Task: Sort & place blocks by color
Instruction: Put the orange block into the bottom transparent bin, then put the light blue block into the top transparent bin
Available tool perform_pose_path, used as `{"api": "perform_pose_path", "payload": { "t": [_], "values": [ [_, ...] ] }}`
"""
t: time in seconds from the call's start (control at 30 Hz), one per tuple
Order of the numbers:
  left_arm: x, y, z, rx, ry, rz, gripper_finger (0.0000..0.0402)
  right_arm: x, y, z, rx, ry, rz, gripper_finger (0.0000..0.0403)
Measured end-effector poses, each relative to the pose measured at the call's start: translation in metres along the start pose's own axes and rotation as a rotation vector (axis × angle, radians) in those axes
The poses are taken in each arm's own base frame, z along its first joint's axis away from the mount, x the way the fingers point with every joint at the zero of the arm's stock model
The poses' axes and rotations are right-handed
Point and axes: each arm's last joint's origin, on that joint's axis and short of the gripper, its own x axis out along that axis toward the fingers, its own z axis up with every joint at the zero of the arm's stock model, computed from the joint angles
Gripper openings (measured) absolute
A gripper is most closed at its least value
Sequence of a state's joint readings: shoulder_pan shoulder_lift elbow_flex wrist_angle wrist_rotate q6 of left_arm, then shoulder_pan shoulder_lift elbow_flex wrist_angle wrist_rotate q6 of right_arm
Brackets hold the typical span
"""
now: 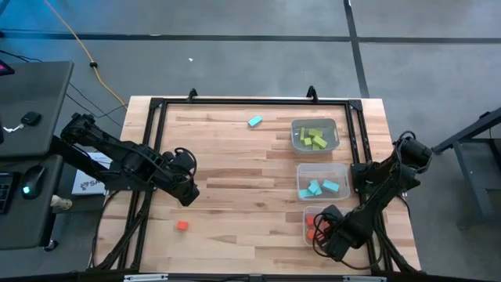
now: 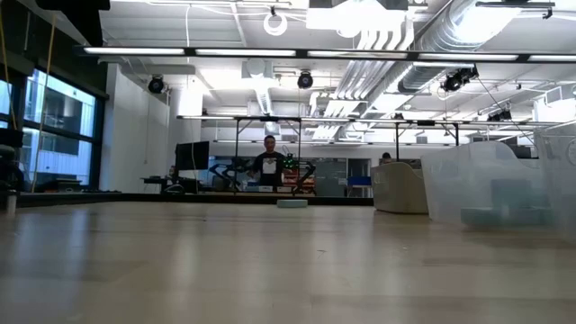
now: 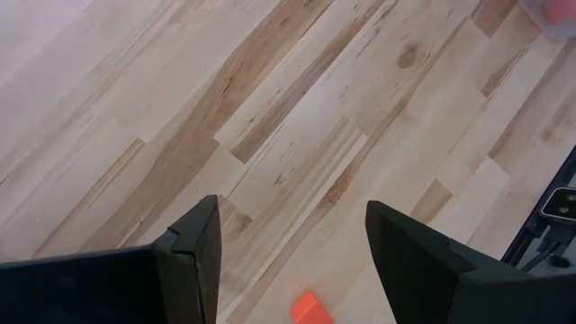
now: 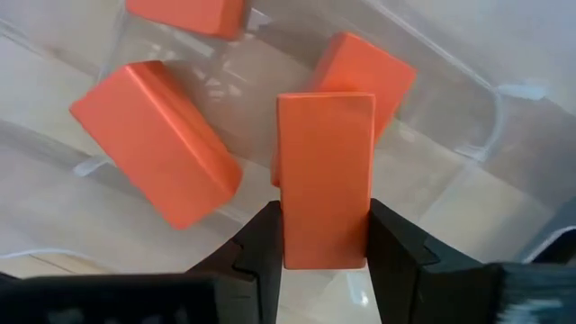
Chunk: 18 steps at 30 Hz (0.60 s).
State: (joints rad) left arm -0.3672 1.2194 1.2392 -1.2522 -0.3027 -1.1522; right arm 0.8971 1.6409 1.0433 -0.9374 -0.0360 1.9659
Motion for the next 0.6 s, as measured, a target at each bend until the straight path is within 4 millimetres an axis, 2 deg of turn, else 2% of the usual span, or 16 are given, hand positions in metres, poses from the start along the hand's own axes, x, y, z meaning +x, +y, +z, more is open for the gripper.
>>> {"api": "perform_pose_path", "payload": {
  "t": [0.27, 0.6],
  "values": [
    [0.0000, -0.0002, 0.0001, -0.001, 0.000, -0.002, 0.0197, 0.0014, 0.0003, -0.0001, -0.021, 0.007, 0.007, 0.0112],
    [0.0000, -0.0002, 0.0000, -0.001, 0.002, -0.003, 0.0197, 0.0013, 0.0013, 0.0024, -0.047, 0.045, -0.007, 0.0177]
  ]
}}
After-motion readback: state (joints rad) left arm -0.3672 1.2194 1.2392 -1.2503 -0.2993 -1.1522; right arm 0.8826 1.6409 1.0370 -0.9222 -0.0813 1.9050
